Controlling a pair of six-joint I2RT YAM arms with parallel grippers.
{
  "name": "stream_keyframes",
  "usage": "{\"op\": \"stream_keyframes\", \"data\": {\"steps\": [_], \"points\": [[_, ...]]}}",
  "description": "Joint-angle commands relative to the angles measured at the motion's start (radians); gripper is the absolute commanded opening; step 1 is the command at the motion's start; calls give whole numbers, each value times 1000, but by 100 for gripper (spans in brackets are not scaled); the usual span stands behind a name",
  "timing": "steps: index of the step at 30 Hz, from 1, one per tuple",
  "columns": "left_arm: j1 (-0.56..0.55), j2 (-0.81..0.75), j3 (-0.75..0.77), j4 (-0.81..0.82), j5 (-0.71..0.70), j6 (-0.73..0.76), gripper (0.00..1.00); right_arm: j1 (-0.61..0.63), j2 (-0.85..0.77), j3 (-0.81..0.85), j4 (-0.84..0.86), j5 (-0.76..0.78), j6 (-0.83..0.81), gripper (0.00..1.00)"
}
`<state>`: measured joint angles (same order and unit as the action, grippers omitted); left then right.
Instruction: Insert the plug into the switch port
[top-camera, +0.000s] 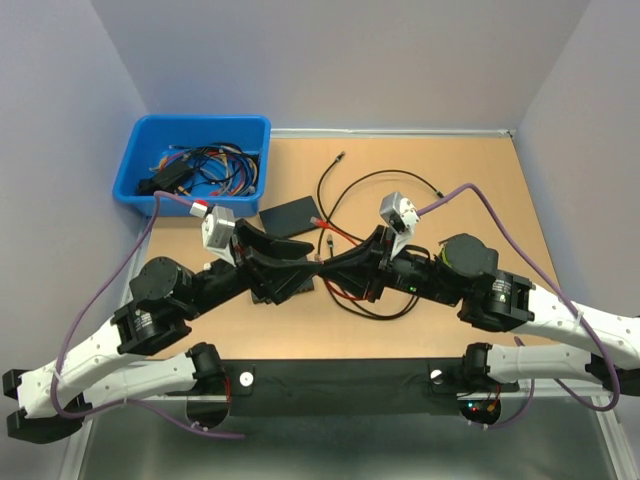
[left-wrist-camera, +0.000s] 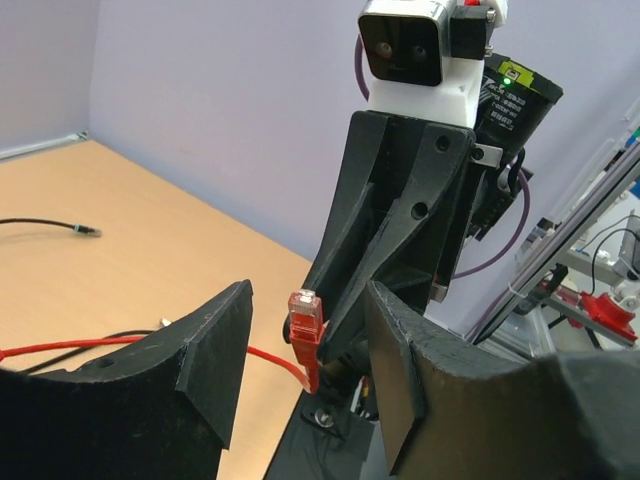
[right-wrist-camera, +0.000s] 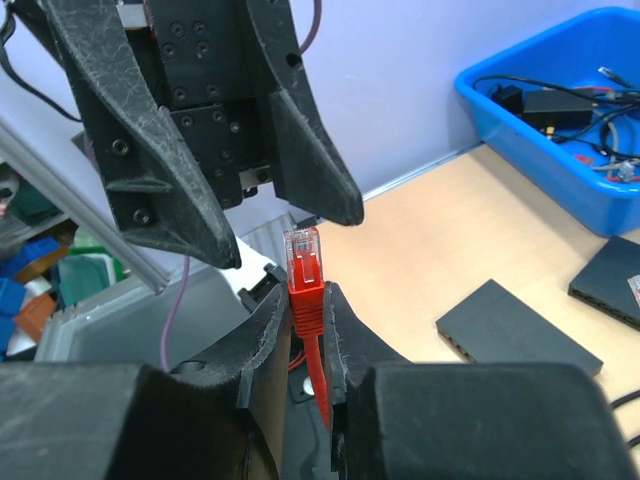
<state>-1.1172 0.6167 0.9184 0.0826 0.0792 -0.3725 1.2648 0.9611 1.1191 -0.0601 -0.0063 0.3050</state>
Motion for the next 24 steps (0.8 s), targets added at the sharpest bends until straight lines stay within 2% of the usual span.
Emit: {"op": "stream_keyframes", "data": {"steps": [1, 9, 12, 13, 15, 20, 21, 22, 24], "points": [[-1, -6, -16, 65, 25, -11, 58, 5, -16, 28, 31, 42, -27, 0], [-1, 6, -32, 85, 33, -8, 45, 5, -13, 34, 29, 37, -29, 0], [-1, 3, -41, 97, 28, -13, 27, 5, -10, 38, 29, 29, -23, 0], [-1, 0, -42, 104, 21, -13, 11, 5, -10, 36, 31, 26, -21, 0], [-1, -5, -47, 111, 10, -17, 0, 5, -10, 36, 31, 25, -18, 0], [-3, -21, -58, 123, -2, -20, 0, 5, -12, 38, 31, 31, -12, 1], [-1, -21, -58, 123, -2, -20, 0, 5, -13, 36, 29, 35, -12, 7], [-3, -23, -56, 121, -2, -20, 0, 5, -15, 35, 31, 38, -9, 29], [-1, -25, -55, 124, -2, -22, 0, 5, -25, 28, 31, 52, -3, 48]]}}
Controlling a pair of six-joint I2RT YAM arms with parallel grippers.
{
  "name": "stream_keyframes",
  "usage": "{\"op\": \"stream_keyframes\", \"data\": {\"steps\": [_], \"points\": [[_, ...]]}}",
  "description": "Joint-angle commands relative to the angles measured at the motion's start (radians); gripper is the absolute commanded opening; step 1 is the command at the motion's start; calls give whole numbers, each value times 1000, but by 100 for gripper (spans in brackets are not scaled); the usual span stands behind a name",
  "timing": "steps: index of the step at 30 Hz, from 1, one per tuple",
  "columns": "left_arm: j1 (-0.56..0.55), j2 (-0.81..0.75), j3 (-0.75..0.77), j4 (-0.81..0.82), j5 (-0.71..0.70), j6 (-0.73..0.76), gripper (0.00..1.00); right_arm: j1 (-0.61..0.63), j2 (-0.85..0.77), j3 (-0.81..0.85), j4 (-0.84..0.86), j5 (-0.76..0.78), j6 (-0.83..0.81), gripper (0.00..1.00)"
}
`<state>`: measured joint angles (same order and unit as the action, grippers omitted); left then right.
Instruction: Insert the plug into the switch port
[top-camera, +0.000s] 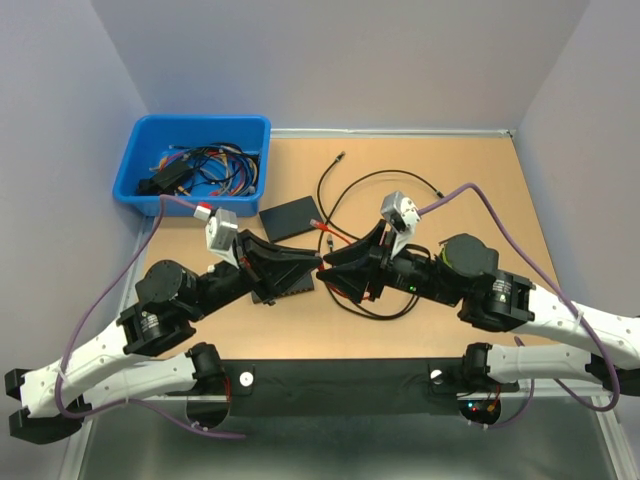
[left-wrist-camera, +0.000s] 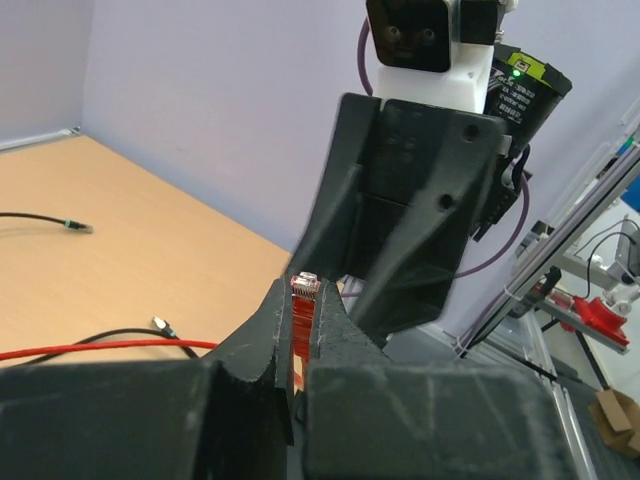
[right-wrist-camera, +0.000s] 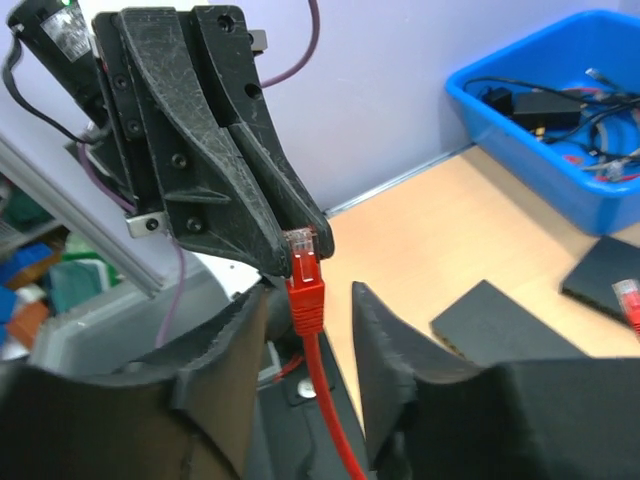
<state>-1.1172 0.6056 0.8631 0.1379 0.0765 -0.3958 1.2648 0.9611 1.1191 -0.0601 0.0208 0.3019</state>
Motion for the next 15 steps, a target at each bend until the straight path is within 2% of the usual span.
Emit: {"op": "stream_keyframes", "data": {"steps": [1, 3, 6, 10, 15], "points": [[-1, -18, -1, 71, -1, 0, 0, 5, -30, 25, 29, 28, 0, 57], [-1, -24, -4, 74, -9, -3, 0, 5, -42, 18, 31, 39, 3, 71], [-1, -32, -7, 78, -18, -5, 0, 5, -58, 8, 28, 47, 3, 75], [-1, -44, -1, 81, -37, -8, 0, 5, -96, -13, 7, 80, 6, 87], [-1, -75, -4, 98, -50, -12, 0, 7, -174, -70, -18, 145, 2, 89]]}}
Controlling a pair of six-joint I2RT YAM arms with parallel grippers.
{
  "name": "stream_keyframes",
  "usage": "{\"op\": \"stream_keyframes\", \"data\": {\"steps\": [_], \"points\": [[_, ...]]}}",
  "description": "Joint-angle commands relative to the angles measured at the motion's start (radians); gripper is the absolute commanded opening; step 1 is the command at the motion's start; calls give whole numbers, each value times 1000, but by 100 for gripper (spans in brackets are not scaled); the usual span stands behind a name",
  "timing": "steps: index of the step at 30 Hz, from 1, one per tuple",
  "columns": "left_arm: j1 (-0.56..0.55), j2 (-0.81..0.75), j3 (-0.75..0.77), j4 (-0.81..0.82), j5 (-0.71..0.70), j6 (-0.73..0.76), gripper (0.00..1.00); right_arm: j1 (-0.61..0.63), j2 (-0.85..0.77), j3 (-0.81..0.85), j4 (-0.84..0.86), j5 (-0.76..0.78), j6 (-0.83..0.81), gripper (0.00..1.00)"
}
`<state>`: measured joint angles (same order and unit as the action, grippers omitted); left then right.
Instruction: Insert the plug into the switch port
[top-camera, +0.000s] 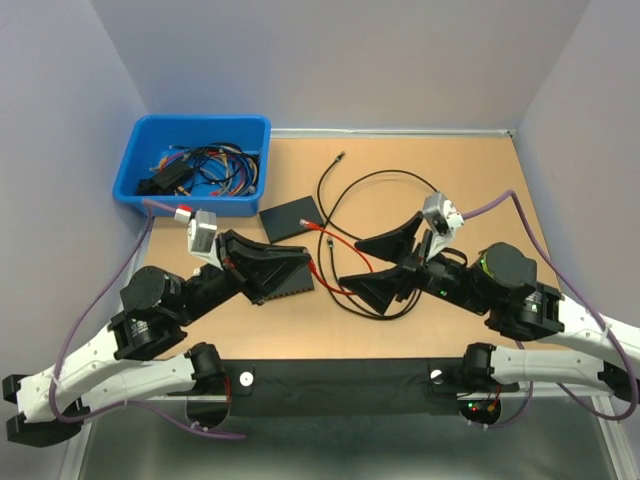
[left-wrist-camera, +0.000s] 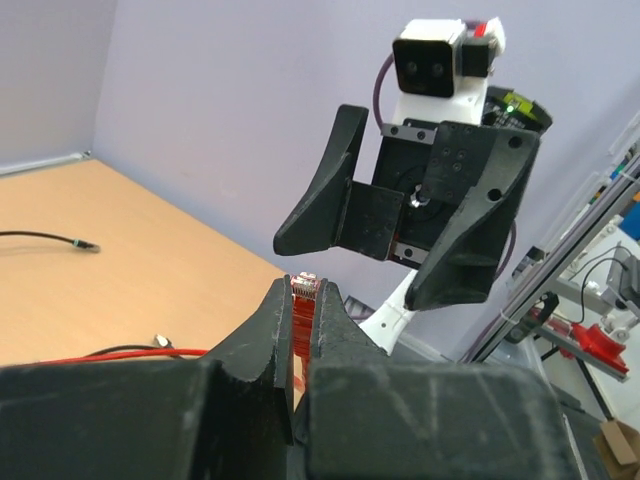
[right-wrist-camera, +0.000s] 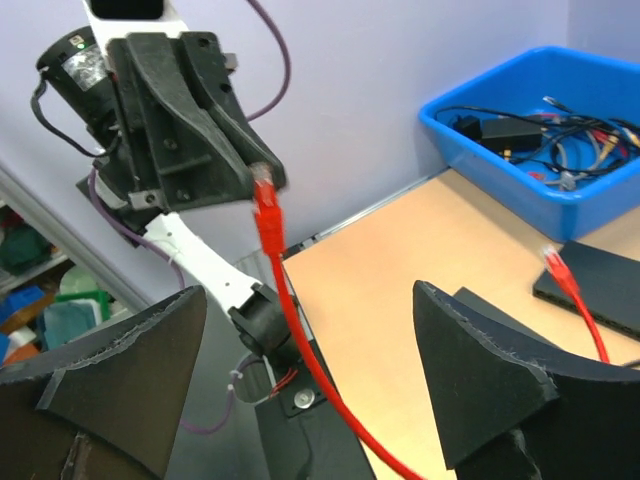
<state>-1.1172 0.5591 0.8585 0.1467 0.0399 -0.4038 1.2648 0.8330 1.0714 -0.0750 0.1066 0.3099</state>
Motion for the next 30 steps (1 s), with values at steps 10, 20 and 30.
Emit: {"op": "stream_keyframes", "data": {"steps": [10, 20, 30], "points": [[-1, -37, -7, 143, 15, -15, 0, 5, 67, 45, -8, -88, -15, 84], [-1, -34, -26, 189, 32, -26, 0, 5, 204, 153, 20, -182, -78, 76], [-1, -50, -44, 202, 21, -26, 0, 5, 221, 185, 34, -156, -104, 74]]}}
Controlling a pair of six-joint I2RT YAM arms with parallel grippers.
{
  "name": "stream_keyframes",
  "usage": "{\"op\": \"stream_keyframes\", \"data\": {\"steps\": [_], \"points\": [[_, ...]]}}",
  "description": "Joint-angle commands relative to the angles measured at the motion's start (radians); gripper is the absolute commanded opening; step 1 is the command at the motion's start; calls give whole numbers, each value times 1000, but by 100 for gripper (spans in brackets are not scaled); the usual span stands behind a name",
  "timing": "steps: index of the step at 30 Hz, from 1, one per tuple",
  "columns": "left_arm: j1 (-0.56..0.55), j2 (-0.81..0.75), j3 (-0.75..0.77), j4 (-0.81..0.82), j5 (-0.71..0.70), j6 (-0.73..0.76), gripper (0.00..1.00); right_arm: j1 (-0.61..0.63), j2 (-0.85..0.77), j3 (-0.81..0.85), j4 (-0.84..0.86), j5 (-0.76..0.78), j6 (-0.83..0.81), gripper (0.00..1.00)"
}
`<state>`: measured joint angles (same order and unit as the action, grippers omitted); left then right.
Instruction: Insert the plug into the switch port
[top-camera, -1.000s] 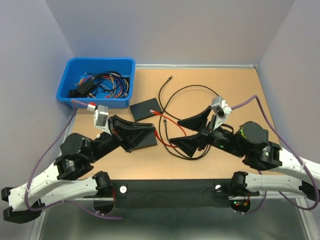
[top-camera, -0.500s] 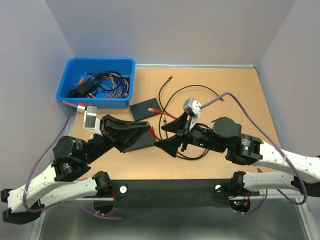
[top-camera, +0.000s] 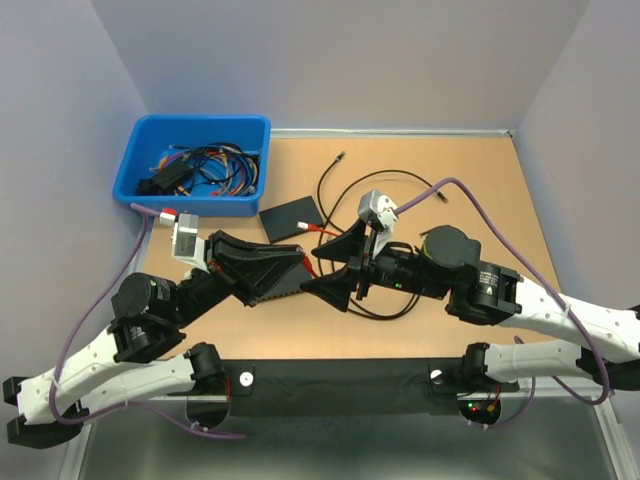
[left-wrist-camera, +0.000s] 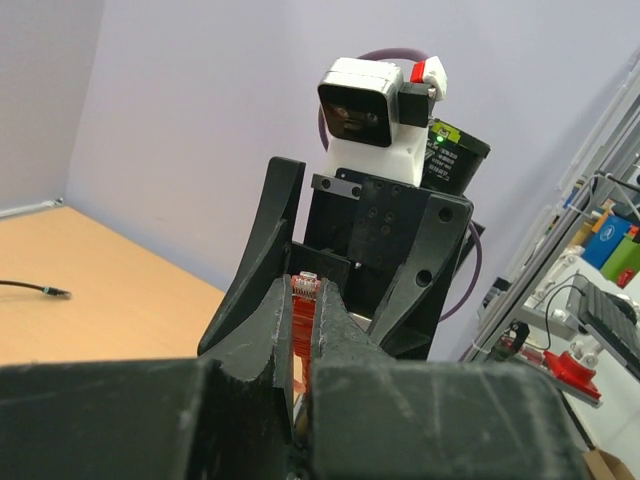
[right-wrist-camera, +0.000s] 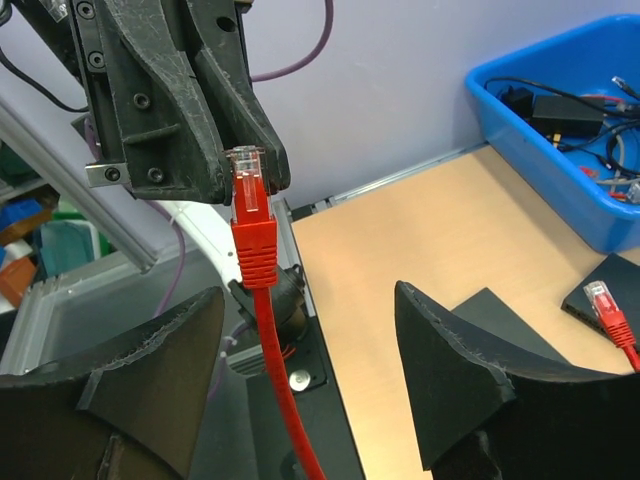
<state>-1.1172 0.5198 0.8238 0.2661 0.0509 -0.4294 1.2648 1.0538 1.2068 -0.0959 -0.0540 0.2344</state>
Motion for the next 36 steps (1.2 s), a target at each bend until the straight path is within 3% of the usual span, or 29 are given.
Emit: {"op": "stream_keyframes", "data": {"steps": [1, 6, 8, 13, 16, 18, 20, 23, 24, 25, 26, 36], "points": [[-3, -10, -9, 82, 12, 0, 0, 5, 2, 53, 51, 11, -30, 74], [-1, -15, -12, 87, 15, -2, 0, 5, 8, 54, 55, 10, -35, 70], [-1, -20, -18, 88, 12, -6, 0, 7, 15, 65, 53, -4, -30, 56], [-3, -24, -28, 94, 9, -12, 0, 7, 32, 86, 55, -33, -24, 33], [-3, -24, -28, 91, -3, -20, 0, 5, 28, 94, 53, -44, -23, 1], [-3, -27, -29, 87, -14, -22, 0, 5, 19, 83, 55, -43, -23, 0], [-1, -29, -31, 78, -25, -20, 15, 5, 5, 73, 56, -40, -23, 0], [-1, -55, -32, 67, -43, -20, 61, 7, -5, 51, 59, -52, -21, 0], [-1, -63, -31, 55, -84, -20, 87, 5, -12, 45, 62, -58, -21, 0], [-1, -82, -25, 47, -98, -20, 93, 5, -15, 40, 64, -61, -15, 1], [-1, -93, -20, 32, -127, -17, 99, 5, -17, 33, 65, -67, -14, 1], [-1, -170, -11, -15, -226, 17, 99, 5, -52, 28, 65, -106, 9, 0]]}}
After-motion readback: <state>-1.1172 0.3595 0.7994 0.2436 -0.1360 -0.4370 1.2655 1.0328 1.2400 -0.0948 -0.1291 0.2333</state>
